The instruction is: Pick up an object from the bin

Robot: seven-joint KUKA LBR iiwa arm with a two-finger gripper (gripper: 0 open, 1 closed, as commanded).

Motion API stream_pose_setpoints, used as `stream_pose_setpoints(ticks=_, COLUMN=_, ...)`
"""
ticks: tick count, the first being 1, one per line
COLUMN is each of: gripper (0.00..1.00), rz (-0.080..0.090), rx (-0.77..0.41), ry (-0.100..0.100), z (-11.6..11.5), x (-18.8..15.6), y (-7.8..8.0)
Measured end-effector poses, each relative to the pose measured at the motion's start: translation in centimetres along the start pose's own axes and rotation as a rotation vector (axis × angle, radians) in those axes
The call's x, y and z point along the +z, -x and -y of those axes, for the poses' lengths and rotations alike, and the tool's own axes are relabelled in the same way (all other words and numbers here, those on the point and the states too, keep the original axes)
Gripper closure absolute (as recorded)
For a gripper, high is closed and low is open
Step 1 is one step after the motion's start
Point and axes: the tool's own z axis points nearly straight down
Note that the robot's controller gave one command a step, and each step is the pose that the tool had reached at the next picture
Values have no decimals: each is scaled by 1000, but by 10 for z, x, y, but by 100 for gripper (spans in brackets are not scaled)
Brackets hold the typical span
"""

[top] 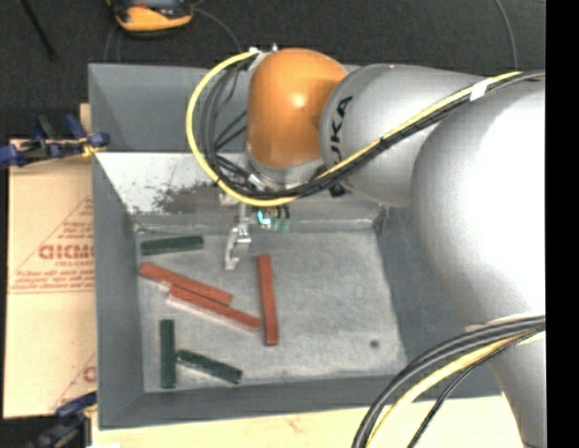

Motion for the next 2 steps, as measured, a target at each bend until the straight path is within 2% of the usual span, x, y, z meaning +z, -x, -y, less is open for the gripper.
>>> stream_pose_setpoints(ticks=1, gripper=0, rz=8, rx=2, ry=1, z=0, x=-5, y=2)
stream_pose_setpoints(ticks=2, gripper=0, rz=19, rx=15, ry=0, z=-86, x=49, y=-10)
